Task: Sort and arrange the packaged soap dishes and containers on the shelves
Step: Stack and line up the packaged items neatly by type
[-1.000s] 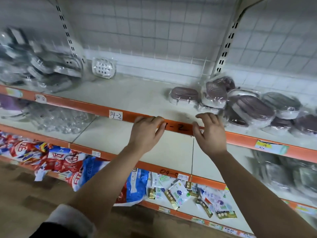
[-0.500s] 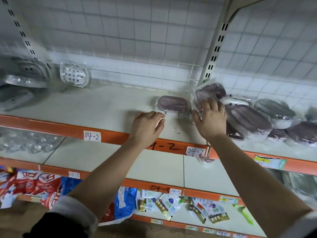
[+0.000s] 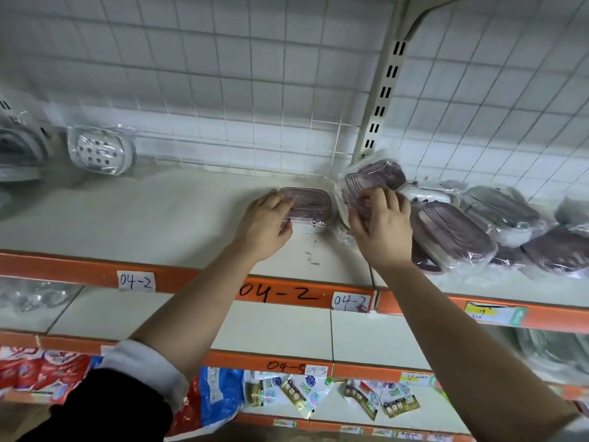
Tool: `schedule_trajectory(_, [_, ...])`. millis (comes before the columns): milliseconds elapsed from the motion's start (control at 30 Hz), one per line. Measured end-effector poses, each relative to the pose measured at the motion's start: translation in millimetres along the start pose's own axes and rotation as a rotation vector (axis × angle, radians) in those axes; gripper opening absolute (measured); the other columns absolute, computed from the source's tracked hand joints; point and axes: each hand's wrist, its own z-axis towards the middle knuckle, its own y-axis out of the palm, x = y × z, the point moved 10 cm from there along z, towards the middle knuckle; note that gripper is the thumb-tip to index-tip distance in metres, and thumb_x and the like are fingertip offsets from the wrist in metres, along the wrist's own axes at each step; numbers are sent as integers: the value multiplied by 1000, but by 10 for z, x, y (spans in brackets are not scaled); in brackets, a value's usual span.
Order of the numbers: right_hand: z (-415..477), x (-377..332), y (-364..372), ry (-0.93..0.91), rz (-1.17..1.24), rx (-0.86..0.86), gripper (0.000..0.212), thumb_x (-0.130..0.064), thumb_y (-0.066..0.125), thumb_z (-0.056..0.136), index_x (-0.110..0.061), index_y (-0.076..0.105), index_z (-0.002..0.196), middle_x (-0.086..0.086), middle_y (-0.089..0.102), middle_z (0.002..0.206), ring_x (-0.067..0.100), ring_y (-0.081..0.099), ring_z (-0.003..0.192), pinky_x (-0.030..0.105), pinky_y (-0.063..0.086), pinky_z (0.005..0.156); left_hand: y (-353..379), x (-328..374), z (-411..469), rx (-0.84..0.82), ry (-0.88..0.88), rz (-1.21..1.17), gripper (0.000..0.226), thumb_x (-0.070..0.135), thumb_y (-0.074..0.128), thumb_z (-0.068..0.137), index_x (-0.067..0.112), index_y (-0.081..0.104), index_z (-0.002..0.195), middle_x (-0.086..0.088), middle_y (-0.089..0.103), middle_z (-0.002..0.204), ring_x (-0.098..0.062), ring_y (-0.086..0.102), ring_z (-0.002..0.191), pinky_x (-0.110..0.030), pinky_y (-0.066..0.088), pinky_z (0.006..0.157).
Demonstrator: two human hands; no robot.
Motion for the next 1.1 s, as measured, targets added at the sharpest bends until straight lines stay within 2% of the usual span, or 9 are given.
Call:
schedule_trajectory(100, [-102, -40, -55, -30, 32, 14, 30, -28, 61, 89, -5, 60, 107, 13, 62, 109, 42, 49, 109, 47, 38, 93, -157, -9, -62, 81, -22, -35, 52, 29, 70, 80, 11, 61, 128, -10, 55, 125, -30, 52, 119, -38, 36, 106])
schedule_trajectory(167, [-167, -63, -79, -47, 46, 9, 30, -29, 59, 89, -5, 59, 107, 12, 62, 108, 42, 51, 109, 46, 37, 96, -226, -30, -138, 102, -50, -56, 52, 34, 76, 75, 10, 64, 120, -12, 54, 113, -31, 55, 106, -40, 42, 100])
schedule_trajectory(233, [-260, -100, -132, -54, 61, 14, 32, -32, 56, 89, -6, 59, 107, 11, 62, 107, 42, 52, 108, 46, 36, 98, -258, -60, -237, 96, -95, -91, 53, 37, 78, 73, 8, 64, 116, -13, 50, 113, -31, 55, 101, -40, 47, 93])
schedule_trajectory(367, [-493, -179, -283, -67, 75, 40, 30, -30, 58, 89, -5, 59, 106, 11, 63, 106, 42, 52, 104, 46, 38, 95, -349, -16, -424, 114, -104, -115, 52, 37, 80, 74, 5, 63, 111, -13, 48, 116, -33, 55, 102, -41, 48, 92])
schedule_trajectory(533, [-861, -209, -505, -84, 74, 35, 33, -31, 57, 91, -5, 58, 110, 10, 63, 105, 40, 53, 103, 41, 36, 95, -612, 177, -691, 264, -63, -96, 49, 43, 78, 75, 6, 66, 106, -12, 56, 114, -36, 49, 105, -40, 43, 94])
schedule_trajectory(700, [-1307, -214, -862, -142, 78, 120, 36, -29, 58, 90, -3, 60, 114, 12, 64, 105, 38, 53, 101, 38, 38, 95, -792, 499, -1029, 414, 12, -108, 52, 57, 63, 74, 10, 62, 96, -3, 67, 100, -32, 48, 96, -40, 44, 84])
schedule_trajectory(833, [-1620, -30, -966, -112, 90, 102, 45, -33, 58, 91, -4, 59, 125, 10, 63, 120, 38, 50, 113, 40, 43, 95, -705, 762, -1324, 412, 51, -64, 60, 60, 62, 75, 9, 60, 105, -5, 68, 103, -31, 48, 96, -39, 45, 82])
schedule_trajectory(967, [-1769, 117, -1061, -97, 72, 119, 43, -38, 56, 90, -6, 65, 118, 10, 63, 120, 38, 51, 111, 40, 47, 89, -608, 976, -1496, 399, 65, -24, 63, 61, 62, 78, 8, 64, 112, -8, 67, 113, -32, 50, 98, -39, 44, 87])
schedule_trajectory(1100, [-1945, 387, -1150, -111, 76, 120, 42, -38, 57, 88, -7, 67, 114, 10, 64, 119, 40, 52, 112, 41, 46, 93, -562, 1242, -1566, 410, 55, 1, 60, 59, 64, 78, 7, 68, 109, -8, 66, 114, -34, 52, 100, -36, 42, 90])
